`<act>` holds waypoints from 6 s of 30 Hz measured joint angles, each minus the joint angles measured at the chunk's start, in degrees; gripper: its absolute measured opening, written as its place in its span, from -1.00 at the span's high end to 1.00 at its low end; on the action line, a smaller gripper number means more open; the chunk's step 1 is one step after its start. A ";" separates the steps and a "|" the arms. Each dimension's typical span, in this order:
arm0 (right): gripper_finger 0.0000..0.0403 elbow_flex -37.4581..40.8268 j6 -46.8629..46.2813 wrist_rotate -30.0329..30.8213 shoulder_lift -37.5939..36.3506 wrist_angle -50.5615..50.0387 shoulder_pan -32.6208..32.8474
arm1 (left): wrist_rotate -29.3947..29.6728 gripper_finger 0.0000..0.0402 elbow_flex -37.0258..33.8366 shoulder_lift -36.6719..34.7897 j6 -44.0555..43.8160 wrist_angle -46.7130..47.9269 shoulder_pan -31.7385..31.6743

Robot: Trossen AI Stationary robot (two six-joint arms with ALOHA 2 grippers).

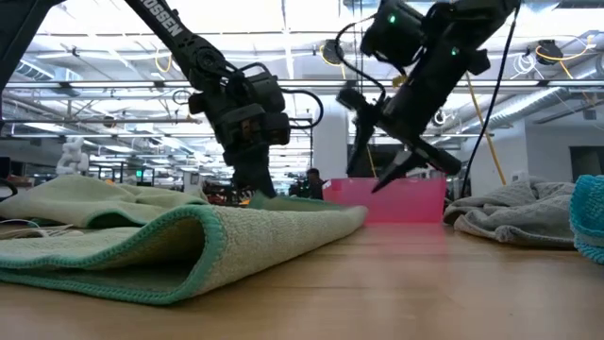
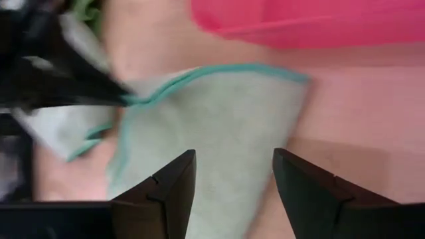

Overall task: Fold microfiber towels
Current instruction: Fold the right light green microfiber cloth

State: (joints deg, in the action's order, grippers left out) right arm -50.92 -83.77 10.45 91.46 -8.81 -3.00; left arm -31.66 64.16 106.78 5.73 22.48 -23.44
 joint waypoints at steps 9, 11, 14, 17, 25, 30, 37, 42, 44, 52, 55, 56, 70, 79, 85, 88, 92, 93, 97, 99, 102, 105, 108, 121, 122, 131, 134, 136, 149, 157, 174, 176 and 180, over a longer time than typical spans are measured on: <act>0.05 0.13 -1.17 -3.02 6.54 6.49 -3.12 | -1.30 0.98 0.00 -0.02 5.49 5.81 0.17; 0.05 0.09 -0.37 -3.07 6.73 7.56 -3.39 | -1.46 0.98 0.00 -0.02 6.68 6.44 0.28; 0.05 0.07 2.24 -2.45 6.62 8.10 -3.39 | -1.86 0.98 -0.02 -0.23 7.73 6.75 0.34; 0.05 0.09 5.35 -1.49 6.63 8.32 -3.18 | -2.92 0.98 -0.07 -1.70 8.61 7.17 0.33; 0.05 0.09 15.92 -3.25 2.95 8.42 -2.52 | -2.90 0.98 -0.07 -6.67 11.24 10.81 0.46; 0.05 0.09 28.65 -3.10 -0.65 8.51 -2.54 | -2.99 0.98 -0.02 -7.76 11.79 11.59 1.78; 0.02 0.09 51.32 -4.08 -2.99 9.82 -2.03 | -3.33 0.98 0.00 -8.38 13.76 14.91 6.32; -0.13 0.09 60.26 -6.36 -2.93 10.07 -1.97 | -2.93 0.97 0.00 -8.74 13.65 15.03 9.64; -0.20 0.09 62.54 -8.06 -2.93 11.58 -2.32 | -2.82 0.98 0.00 -8.70 13.14 15.08 10.92; -0.19 0.09 72.26 -13.34 -2.93 14.24 -2.63 | -1.42 0.98 0.00 -8.70 12.49 14.87 14.18; -0.15 0.09 76.59 -14.80 -2.04 14.78 -2.73 | -1.24 0.97 0.00 -8.70 12.17 14.82 14.26; -0.15 0.09 77.74 -15.76 -1.51 14.92 -2.88 | -1.09 0.96 0.00 -8.70 12.16 14.83 14.25; -0.09 0.15 78.83 -21.12 6.79 25.92 -4.71 | 0.21 0.97 0.00 -8.68 12.14 14.89 13.73; 0.55 0.13 78.01 -21.20 7.44 28.91 -4.71 | 0.53 0.96 0.00 -8.68 11.77 14.91 13.73; 0.97 0.13 71.73 -25.26 4.98 27.28 -4.91 | 4.10 0.98 -0.02 -9.39 9.33 16.91 12.15; 0.95 0.13 70.05 -24.01 2.23 24.50 -4.28 | 6.82 0.97 -0.11 -10.99 6.99 18.19 10.87; 0.95 0.09 70.69 -19.77 -2.65 19.76 -3.10 | 10.03 0.98 0.00 -14.47 4.29 17.46 9.18; 0.96 0.00 70.72 -19.08 -3.80 18.40 -3.07 | 11.08 0.98 -0.02 -15.57 3.10 17.16 8.68; 0.98 0.07 70.02 -13.89 -7.93 13.36 -2.87 | 14.31 0.97 0.04 -20.03 1.19 16.15 7.06; 0.98 0.09 70.11 -11.28 -9.66 11.94 -2.51 | 14.81 0.98 0.09 -21.33 1.19 15.71 6.71; 0.98 0.04 71.62 -8.15 -11.67 10.17 -2.45 | 15.16 0.97 0.02 -23.19 1.02 15.50 5.99; 0.98 0.04 72.99 -7.26 -13.08 8.93 -3.47 | 15.34 0.97 0.08 -24.35 1.01 13.89 5.38; 0.98 0.04 72.95 -7.17 -13.18 8.58 -4.80 | 15.41 0.98 0.04 -24.89 0.47 12.22 4.70; 0.98 0.07 49.25 -7.58 -11.21 13.16 3.55 | 7.17 0.98 -0.03 -24.79 2.14 18.16 8.72; 0.98 0.07 47.90 -7.58 -10.45 14.26 4.58 | 6.45 0.98 -0.04 -24.79 2.67 18.91 9.63; 0.98 0.07 36.08 -7.60 -5.30 18.36 11.58 | 4.63 0.98 -2.49 -24.76 2.54 20.74 16.02; 0.98 0.07 33.79 -7.65 -4.11 18.65 12.57 | 4.63 0.96 -4.30 -24.76 1.56 18.00 17.64; 0.98 0.07 32.48 -8.04 -3.37 18.63 13.15 | 4.61 0.95 -5.84 -24.76 0.22 15.56 18.46; 0.98 0.11 26.55 -13.72 5.15 27.46 16.26 | 3.29 0.98 -14.52 -24.76 -12.05 3.74 24.03; 0.98 0.02 24.56 -14.88 9.75 31.86 19.43 | 4.29 0.98 -20.88 -24.74 -19.50 -5.99 29.11; 0.98 0.07 28.49 -16.30 13.59 37.40 20.77 | 7.94 0.95 -27.12 -23.06 -27.17 -17.22 34.83; 0.98 0.07 28.53 -16.67 13.59 37.02 21.04 | 8.33 0.97 -27.10 -23.06 -27.51 -17.94 35.25; 0.93 0.09 28.69 -16.56 13.59 37.12 21.59 | 10.77 0.91 -27.11 -23.06 -27.57 -18.13 36.10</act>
State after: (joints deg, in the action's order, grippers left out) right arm -50.83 -55.08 -6.11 105.06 28.32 18.59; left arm -20.89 37.05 83.72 -21.84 4.34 12.66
